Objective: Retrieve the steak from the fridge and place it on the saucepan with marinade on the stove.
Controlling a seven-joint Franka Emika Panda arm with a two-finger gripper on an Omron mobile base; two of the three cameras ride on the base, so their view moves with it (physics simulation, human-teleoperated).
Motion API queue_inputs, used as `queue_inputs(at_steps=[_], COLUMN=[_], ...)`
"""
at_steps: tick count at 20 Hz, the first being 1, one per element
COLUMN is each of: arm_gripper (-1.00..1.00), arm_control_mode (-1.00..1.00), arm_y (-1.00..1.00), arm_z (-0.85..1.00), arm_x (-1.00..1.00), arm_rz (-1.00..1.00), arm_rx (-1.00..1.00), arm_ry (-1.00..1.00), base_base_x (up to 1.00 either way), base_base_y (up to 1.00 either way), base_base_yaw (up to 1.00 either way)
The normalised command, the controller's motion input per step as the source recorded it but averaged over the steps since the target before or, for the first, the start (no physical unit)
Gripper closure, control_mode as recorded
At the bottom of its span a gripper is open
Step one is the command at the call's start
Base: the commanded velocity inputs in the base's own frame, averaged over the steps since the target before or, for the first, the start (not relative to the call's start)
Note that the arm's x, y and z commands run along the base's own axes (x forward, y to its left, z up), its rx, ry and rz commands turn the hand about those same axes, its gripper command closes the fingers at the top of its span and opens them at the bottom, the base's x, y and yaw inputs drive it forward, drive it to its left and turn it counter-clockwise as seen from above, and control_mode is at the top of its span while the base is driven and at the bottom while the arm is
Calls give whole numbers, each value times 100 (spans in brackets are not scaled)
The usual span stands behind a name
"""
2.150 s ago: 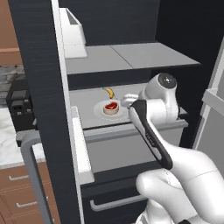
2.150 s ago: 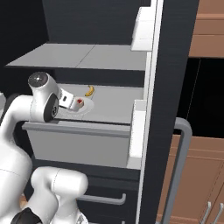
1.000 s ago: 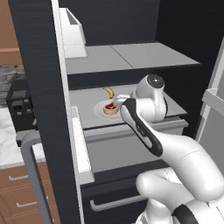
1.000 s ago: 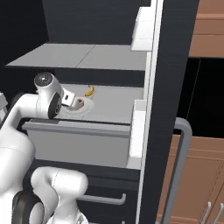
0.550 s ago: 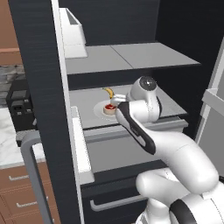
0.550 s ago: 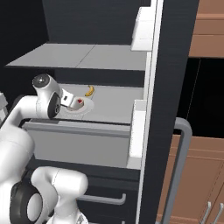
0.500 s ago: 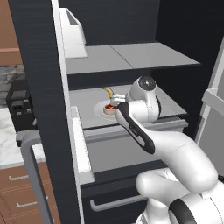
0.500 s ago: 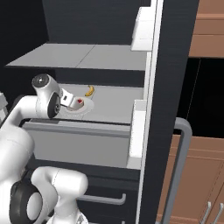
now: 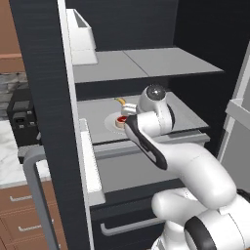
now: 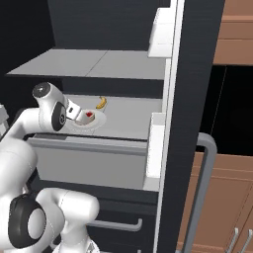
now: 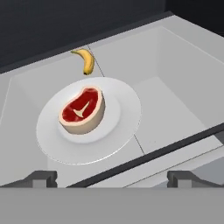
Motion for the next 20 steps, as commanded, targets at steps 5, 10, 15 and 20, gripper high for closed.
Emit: queue_inputs(at_steps=[5, 10, 15, 20], arm_gripper=[-100, -100, -100, -100], arm_control_mode=[-100, -100, -100, -100], arm_y=[3, 5, 5, 6], arm_z=[-6, -11, -13, -8], arm_x=[13, 18, 27, 32], arm_rz=[-3, -1, 0, 0], arm_rx=[0, 0, 0, 0], arm_ry=[0, 1, 2, 1], base_base_x=[0, 0, 0, 0], base_base_y=[0, 0, 0, 0], base_base_yaw=[0, 0, 0, 0])
